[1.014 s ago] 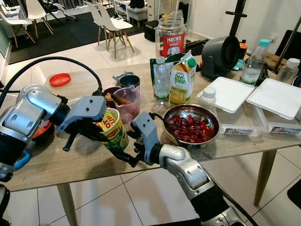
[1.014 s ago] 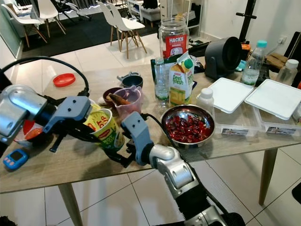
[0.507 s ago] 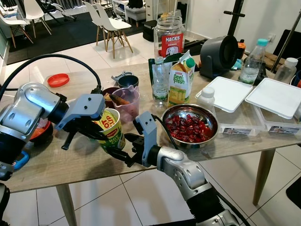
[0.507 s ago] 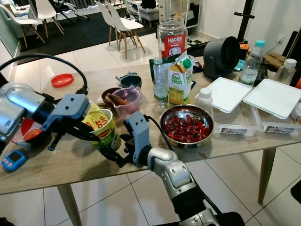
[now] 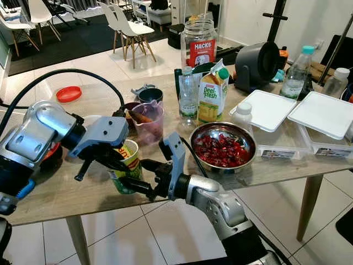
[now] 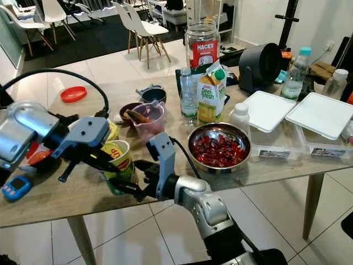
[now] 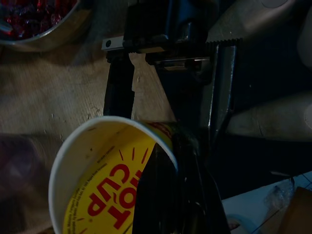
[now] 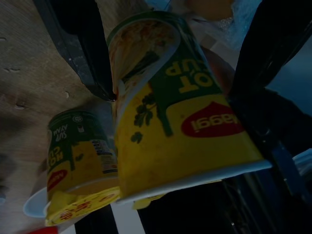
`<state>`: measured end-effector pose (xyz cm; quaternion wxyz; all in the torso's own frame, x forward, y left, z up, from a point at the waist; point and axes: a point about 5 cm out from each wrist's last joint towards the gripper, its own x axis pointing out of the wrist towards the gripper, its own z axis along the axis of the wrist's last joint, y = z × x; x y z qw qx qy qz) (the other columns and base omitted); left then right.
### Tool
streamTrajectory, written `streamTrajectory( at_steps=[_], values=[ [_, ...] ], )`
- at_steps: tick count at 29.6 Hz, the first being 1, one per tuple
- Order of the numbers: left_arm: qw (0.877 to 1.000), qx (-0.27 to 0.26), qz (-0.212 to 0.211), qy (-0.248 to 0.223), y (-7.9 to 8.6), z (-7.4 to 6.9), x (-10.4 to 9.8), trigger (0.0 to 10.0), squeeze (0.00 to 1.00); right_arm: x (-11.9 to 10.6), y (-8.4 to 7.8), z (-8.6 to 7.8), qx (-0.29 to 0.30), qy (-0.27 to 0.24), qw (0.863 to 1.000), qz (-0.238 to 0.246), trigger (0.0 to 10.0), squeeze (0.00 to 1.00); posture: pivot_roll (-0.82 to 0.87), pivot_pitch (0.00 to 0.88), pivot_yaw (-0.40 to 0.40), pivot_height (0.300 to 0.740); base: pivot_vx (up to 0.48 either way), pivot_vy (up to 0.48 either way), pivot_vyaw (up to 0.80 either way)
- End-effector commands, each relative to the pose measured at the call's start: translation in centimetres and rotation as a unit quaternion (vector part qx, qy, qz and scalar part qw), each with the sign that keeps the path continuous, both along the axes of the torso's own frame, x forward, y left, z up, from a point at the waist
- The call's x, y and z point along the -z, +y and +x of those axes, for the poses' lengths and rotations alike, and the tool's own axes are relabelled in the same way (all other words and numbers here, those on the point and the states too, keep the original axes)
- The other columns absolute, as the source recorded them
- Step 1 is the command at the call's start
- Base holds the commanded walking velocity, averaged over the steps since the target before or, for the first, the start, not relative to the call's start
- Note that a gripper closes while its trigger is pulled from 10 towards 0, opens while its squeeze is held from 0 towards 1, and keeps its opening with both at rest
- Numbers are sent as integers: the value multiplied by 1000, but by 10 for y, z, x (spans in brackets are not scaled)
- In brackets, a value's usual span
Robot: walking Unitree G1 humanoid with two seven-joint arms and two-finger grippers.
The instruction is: Restocking fridge
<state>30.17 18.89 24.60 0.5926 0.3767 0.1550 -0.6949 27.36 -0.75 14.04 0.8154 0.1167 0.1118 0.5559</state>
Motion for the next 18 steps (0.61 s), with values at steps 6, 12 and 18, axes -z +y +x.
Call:
streamTrajectory(
  at_steps=[6, 12, 18],
  values=[
    [1000, 14, -11, -3, -9, 2, 3, 10000, 0, 6, 27, -25, -110, -14, 993, -34, 10000, 0, -12, 16, 84, 740, 0, 0, 0],
    [1000, 6, -6, -12, -8, 4, 4, 10000, 0, 20, 24, -15, -59, 6, 995, -75, 10000, 0, -11, 18, 84, 740, 0, 0, 0],
    [1000, -4, 16, -27, -5, 8, 9, 10000, 0, 20, 21, -10, -39, 17, 996, -76, 10000, 0, -10, 20, 84, 740, 0, 0, 0]
  ],
)
